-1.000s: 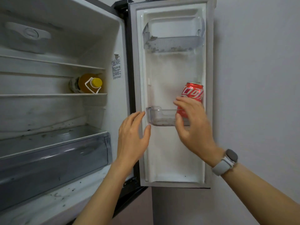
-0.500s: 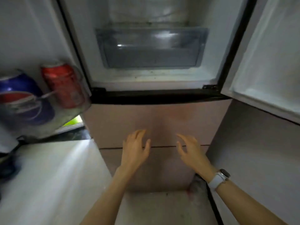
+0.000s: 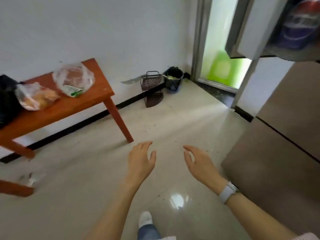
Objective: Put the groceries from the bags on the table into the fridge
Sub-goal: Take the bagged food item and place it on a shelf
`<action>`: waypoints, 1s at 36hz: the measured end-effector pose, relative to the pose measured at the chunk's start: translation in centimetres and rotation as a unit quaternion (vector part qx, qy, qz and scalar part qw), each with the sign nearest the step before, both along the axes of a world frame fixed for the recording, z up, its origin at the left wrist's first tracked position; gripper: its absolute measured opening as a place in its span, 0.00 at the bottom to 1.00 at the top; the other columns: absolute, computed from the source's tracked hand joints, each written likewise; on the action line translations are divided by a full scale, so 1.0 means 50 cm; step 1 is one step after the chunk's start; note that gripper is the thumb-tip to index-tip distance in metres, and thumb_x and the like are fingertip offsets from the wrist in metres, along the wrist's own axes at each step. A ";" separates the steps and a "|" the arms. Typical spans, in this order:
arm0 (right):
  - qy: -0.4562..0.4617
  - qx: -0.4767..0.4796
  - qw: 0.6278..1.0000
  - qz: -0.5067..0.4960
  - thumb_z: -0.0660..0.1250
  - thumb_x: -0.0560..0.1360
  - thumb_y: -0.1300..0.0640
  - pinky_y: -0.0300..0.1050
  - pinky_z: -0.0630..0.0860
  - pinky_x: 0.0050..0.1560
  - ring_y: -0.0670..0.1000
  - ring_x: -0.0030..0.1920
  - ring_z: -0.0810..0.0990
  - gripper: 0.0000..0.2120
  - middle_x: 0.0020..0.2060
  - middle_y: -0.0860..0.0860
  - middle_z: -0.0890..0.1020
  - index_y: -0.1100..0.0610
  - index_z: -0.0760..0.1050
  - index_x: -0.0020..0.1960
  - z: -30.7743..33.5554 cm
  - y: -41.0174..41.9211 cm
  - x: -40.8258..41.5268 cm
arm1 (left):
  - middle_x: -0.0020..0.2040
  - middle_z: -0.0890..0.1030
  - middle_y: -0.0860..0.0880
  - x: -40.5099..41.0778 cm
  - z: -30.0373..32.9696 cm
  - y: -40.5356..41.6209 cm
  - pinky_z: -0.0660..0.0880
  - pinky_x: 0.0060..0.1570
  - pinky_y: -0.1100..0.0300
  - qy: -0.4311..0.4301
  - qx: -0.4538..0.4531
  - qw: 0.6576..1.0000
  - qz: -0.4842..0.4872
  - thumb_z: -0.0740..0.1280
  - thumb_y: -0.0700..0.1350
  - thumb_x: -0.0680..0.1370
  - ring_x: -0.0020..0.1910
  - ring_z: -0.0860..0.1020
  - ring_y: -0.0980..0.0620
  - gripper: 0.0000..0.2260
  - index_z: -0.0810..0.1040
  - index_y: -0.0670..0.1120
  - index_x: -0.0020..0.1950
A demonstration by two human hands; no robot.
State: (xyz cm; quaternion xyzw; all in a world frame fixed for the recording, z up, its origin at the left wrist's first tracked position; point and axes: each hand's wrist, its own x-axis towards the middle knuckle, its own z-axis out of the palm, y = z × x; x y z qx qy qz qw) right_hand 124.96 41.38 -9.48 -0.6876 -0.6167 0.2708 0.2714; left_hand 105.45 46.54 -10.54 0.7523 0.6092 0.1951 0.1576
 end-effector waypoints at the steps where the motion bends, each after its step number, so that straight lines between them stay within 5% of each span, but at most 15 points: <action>1: -0.004 0.000 1.000 0.026 0.56 0.79 0.54 0.43 0.65 0.63 0.52 0.64 0.71 0.17 0.62 0.52 0.76 0.56 0.70 0.66 0.003 0.022 -0.038 | 0.64 0.76 0.46 -0.041 0.006 0.005 0.66 0.65 0.53 -0.002 0.002 1.000 0.025 0.63 0.47 0.77 0.64 0.72 0.47 0.17 0.73 0.44 0.66; 7: -0.013 0.011 0.989 0.144 0.55 0.79 0.53 0.43 0.65 0.65 0.51 0.64 0.71 0.18 0.63 0.51 0.75 0.55 0.68 0.67 0.017 0.164 -0.295 | 0.65 0.74 0.47 -0.295 0.031 0.044 0.66 0.66 0.53 -0.022 0.000 0.990 0.140 0.62 0.46 0.78 0.65 0.71 0.48 0.18 0.71 0.44 0.67; 16: 0.002 0.007 0.981 0.195 0.56 0.79 0.54 0.40 0.66 0.62 0.50 0.62 0.73 0.17 0.62 0.52 0.75 0.56 0.68 0.66 0.034 0.376 -0.627 | 0.69 0.70 0.47 -0.639 0.055 0.184 0.60 0.68 0.58 -0.012 -0.030 0.977 0.210 0.58 0.47 0.80 0.69 0.66 0.50 0.19 0.67 0.45 0.70; 26: -0.031 -0.028 0.982 0.187 0.57 0.79 0.55 0.42 0.69 0.60 0.52 0.59 0.75 0.17 0.60 0.53 0.77 0.56 0.69 0.66 -0.002 0.607 -0.765 | 0.70 0.69 0.47 -0.802 0.004 0.387 0.60 0.68 0.56 -0.008 -0.057 0.972 0.229 0.59 0.47 0.79 0.69 0.65 0.49 0.20 0.66 0.45 0.71; 36: -0.001 0.042 0.985 0.170 0.58 0.78 0.59 0.39 0.68 0.50 0.53 0.57 0.74 0.20 0.63 0.55 0.71 0.57 0.63 0.69 -0.072 0.993 -0.907 | 0.75 0.58 0.49 -0.883 -0.087 0.748 0.60 0.70 0.53 0.022 -0.107 0.965 0.237 0.57 0.50 0.80 0.73 0.57 0.49 0.23 0.58 0.49 0.75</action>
